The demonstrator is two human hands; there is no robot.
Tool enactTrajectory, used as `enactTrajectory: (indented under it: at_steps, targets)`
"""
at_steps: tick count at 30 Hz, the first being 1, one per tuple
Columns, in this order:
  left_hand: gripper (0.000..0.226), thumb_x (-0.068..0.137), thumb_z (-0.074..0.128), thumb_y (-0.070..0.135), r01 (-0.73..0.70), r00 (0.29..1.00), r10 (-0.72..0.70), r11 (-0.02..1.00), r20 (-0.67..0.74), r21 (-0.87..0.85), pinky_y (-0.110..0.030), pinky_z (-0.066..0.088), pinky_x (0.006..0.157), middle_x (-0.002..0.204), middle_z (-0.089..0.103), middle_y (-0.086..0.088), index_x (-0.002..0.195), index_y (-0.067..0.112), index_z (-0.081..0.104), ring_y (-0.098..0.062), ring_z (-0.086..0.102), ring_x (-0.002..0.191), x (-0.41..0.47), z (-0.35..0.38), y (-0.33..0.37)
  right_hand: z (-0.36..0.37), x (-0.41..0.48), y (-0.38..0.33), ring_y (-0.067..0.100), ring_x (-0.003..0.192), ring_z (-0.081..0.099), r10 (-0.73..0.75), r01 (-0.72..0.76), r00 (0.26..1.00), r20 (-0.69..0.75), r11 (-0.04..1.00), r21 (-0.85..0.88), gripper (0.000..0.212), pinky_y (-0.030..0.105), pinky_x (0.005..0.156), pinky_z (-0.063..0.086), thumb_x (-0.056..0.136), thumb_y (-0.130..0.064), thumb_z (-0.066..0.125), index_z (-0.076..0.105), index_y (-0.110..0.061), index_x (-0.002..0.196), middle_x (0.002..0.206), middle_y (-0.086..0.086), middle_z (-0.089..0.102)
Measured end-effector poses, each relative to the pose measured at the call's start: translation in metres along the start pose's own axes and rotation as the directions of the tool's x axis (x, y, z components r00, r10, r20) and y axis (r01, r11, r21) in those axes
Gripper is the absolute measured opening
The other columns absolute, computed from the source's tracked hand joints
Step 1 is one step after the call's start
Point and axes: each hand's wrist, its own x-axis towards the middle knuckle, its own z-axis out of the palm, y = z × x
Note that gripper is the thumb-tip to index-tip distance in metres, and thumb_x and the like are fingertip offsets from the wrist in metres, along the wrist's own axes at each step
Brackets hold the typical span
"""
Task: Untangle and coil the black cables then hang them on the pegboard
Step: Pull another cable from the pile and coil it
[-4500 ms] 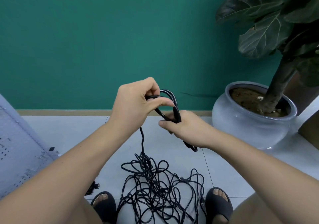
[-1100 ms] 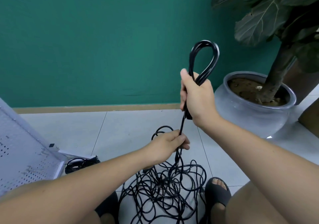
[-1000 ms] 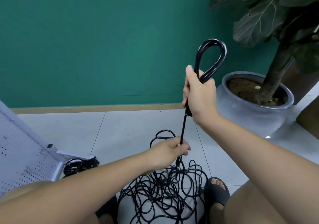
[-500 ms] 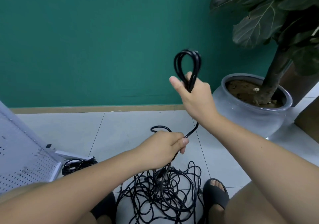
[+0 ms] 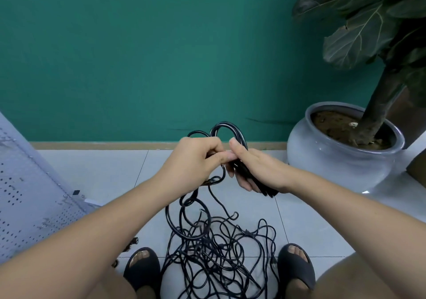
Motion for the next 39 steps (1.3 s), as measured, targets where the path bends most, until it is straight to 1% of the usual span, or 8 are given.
enactTrajectory:
  at_steps: [4, 9, 13, 16, 24, 29, 36, 39]
  targets:
    - [0.032, 0.091, 0.081, 0.039, -0.038, 0.998, 0.040, 0.998, -0.045, 0.043, -0.030, 0.043, 0.049, 0.054, 0.058, -0.002, 0.075, 0.021, 0.061, -0.014, 0.049, 0.044, 0.000, -0.006, -0.003, -0.006, -0.009, -0.001, 0.020, 0.046, 0.043, 0.019, -0.023, 0.988, 0.151, 0.999, 0.026, 0.094, 0.028, 0.046, 0.039, 0.094, -0.094, 0.023, 0.060, -0.008, 0.104, 0.062, 0.007, 0.054]
    - [0.057, 0.076, 0.089, 0.057, -0.151, 0.988, 0.148, 0.976, 0.030, 0.159, -0.039, 0.039, 0.052, 0.056, 0.047, 0.002, 0.078, 0.023, 0.043, -0.017, 0.034, 0.054, 0.005, -0.011, -0.003, -0.002, -0.015, -0.002, 0.024, 0.051, 0.039, 0.156, -0.129, 0.919, 0.361, 0.987, -0.097, 0.052, 0.033, 0.050, 0.033, 0.091, -0.066, 0.072, 0.066, -0.014, 0.095, 0.063, 0.009, 0.052]
    - [0.069, 0.069, 0.075, 0.082, -0.109, 0.985, 0.056, 0.937, 0.164, 0.332, -0.043, 0.040, 0.053, 0.065, 0.054, -0.004, 0.085, 0.026, 0.039, -0.027, 0.043, 0.063, 0.008, -0.011, -0.003, 0.001, -0.020, -0.002, 0.026, 0.050, 0.036, 0.271, -0.202, 0.836, 0.477, 0.960, -0.191, 0.036, 0.034, 0.053, 0.030, 0.094, -0.035, 0.063, 0.071, 0.000, 0.094, 0.057, 0.008, 0.049]
    - [0.060, 0.071, 0.075, 0.080, -0.095, 0.972, 0.024, 0.950, 0.234, 0.297, -0.035, 0.037, 0.056, 0.065, 0.055, 0.004, 0.089, 0.029, 0.050, -0.016, 0.044, 0.061, 0.012, -0.012, -0.006, -0.002, -0.028, -0.008, 0.025, 0.049, 0.033, 0.265, -0.214, 0.810, 0.523, 0.964, -0.156, 0.035, 0.034, 0.052, 0.028, 0.094, -0.027, 0.058, 0.071, 0.006, 0.094, 0.058, 0.010, 0.046]
    - [0.033, 0.096, 0.064, 0.063, -0.059, 0.935, 0.001, 0.987, 0.354, 0.153, -0.028, 0.045, 0.069, 0.092, 0.069, 0.007, 0.092, 0.030, 0.069, -0.011, 0.059, 0.083, 0.015, -0.007, -0.016, -0.016, -0.038, -0.011, 0.021, 0.046, 0.037, 0.148, -0.110, 0.894, 0.423, 0.987, -0.114, 0.041, 0.030, 0.050, 0.036, 0.106, -0.032, 0.057, 0.067, 0.002, 0.085, 0.054, 0.008, 0.046]
    - [0.036, 0.101, 0.064, 0.056, -0.015, 0.949, -0.016, 0.995, 0.314, 0.095, -0.041, 0.045, 0.062, 0.072, 0.066, -0.007, 0.086, 0.023, 0.062, -0.029, 0.054, 0.069, 0.016, -0.003, -0.013, -0.016, -0.033, -0.010, 0.031, 0.058, 0.042, 0.203, -0.134, 0.908, 0.368, 0.969, -0.206, 0.039, 0.048, 0.062, 0.039, 0.096, -0.047, 0.063, 0.071, -0.010, 0.087, 0.060, 0.008, 0.052]
    - [0.041, 0.100, 0.066, 0.055, -0.009, 0.971, -0.004, 0.999, 0.238, 0.054, -0.029, 0.028, 0.054, 0.059, 0.042, 0.008, 0.076, 0.023, 0.057, -0.011, 0.034, 0.057, 0.016, 0.000, -0.004, -0.005, -0.024, -0.008, 0.025, 0.068, 0.067, 0.070, -0.105, 0.927, 0.368, 0.991, 0.077, 0.008, 0.038, 0.072, 0.055, 0.101, -0.008, 0.073, 0.068, -0.001, 0.103, 0.078, 0.014, 0.070]
    - [0.041, 0.102, 0.062, 0.056, -0.032, 0.972, 0.012, 0.996, 0.234, 0.083, -0.030, 0.028, 0.054, 0.058, 0.046, 0.009, 0.076, 0.025, 0.056, -0.010, 0.036, 0.056, 0.014, 0.004, 0.001, 0.004, -0.018, -0.009, 0.021, 0.065, 0.066, 0.089, -0.151, 0.950, 0.298, 0.970, 0.191, 0.021, 0.028, 0.062, 0.053, 0.093, 0.005, 0.075, 0.069, 0.008, 0.112, 0.082, 0.009, 0.076]
